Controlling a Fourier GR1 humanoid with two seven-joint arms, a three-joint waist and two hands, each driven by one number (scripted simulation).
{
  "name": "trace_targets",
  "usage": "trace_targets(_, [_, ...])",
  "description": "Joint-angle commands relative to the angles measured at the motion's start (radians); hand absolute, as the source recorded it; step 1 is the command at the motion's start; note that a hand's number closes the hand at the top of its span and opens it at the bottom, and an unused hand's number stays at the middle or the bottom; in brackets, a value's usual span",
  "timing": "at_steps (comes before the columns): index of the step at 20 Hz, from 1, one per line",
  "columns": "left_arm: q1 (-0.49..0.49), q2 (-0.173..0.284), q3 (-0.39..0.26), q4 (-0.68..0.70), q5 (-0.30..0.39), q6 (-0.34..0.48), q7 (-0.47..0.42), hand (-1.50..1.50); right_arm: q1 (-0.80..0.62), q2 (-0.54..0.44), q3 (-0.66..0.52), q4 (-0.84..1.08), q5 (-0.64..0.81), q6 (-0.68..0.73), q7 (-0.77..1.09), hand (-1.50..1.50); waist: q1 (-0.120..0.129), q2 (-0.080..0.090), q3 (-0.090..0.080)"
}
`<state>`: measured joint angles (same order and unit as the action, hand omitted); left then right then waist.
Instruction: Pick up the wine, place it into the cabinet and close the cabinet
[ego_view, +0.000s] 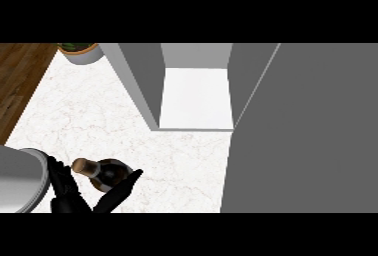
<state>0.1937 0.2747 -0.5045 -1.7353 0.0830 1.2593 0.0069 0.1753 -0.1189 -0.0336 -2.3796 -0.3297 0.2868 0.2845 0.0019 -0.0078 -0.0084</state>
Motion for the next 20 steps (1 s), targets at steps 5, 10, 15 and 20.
trace_targets(5, [0.06, -0.168, 0.234, 0.202, 0.251, -0.369, -0.39, -1.5, 0.02, -0.011, -0.009, -0.103, -0.063, -0.02, 0.068, -1.5, 0.0, 0.003, 0.003])
trace_targets(10, [-0.027, -0.258, 0.378, 0.469, 0.355, -0.559, -0.601, -1.5, -0.005, -0.006, 0.007, -0.111, -0.056, -0.025, 0.064, -1.5, -0.01, 0.007, 0.006])
trace_targets(15, [-0.059, -0.273, 0.416, 0.611, 0.516, -0.745, -0.749, 1.5, 0.013, 0.002, 0.01, -0.075, -0.045, -0.001, 0.022, -1.5, -0.012, 0.007, 0.007])
trace_targets(20, [-0.139, -0.261, 0.424, 0.759, 0.455, -0.845, -0.795, 1.5, -0.026, 0.01, 0.018, -0.11, -0.048, -0.047, 0.082, -1.5, -0.009, 0.007, 0.008])
